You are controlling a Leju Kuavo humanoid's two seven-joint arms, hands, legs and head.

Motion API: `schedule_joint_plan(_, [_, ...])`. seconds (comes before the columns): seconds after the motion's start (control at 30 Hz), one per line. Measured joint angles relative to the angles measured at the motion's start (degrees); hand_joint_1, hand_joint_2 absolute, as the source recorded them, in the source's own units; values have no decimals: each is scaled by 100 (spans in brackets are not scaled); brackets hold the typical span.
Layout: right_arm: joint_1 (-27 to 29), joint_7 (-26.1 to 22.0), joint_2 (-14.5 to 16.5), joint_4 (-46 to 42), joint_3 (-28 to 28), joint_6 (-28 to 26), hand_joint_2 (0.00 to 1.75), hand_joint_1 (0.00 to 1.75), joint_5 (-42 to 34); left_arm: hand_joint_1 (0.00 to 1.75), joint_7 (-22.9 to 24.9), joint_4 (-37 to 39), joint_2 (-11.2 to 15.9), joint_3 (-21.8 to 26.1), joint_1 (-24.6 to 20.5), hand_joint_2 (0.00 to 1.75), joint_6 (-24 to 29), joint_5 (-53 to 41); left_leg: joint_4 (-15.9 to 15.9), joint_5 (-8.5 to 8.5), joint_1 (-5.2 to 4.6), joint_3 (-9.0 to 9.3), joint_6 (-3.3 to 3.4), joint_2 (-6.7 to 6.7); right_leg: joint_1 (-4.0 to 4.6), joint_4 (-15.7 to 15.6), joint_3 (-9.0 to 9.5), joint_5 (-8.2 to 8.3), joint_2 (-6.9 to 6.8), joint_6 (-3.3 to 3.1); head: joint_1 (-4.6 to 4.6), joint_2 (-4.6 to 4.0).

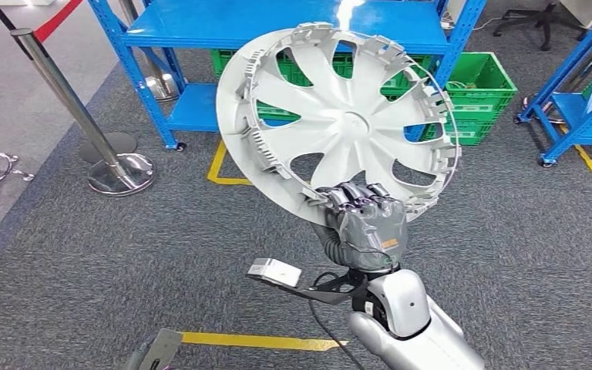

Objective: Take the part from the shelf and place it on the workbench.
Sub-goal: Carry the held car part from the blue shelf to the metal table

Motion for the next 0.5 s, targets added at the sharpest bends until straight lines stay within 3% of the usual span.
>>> schedule_joint_plan(0.17, [0,0,0,1,0,0,175,175,0,0,0,0,2,1,1,0,-1,0,0,0,-2,-1,1,0,-1,0,-1,1,-3,-1,-2,0])
schedule_joint_plan(0.33, [-4,24,0,2,2,-1,175,175,97,0,0,0,-9,-1,-5,0,-20,-1,10,77,-58,-88,119,2,-55,-53,-60,113,-3,170,-3,1])
schedule_joint_plan(0.5, [-5,26,0,2,2,2,175,175,116,0,16,0,-7,-2,-8,0,-25,-2,11,92,-57,-100,121,2,-55,-52,-78,125,-3,188,-4,-1])
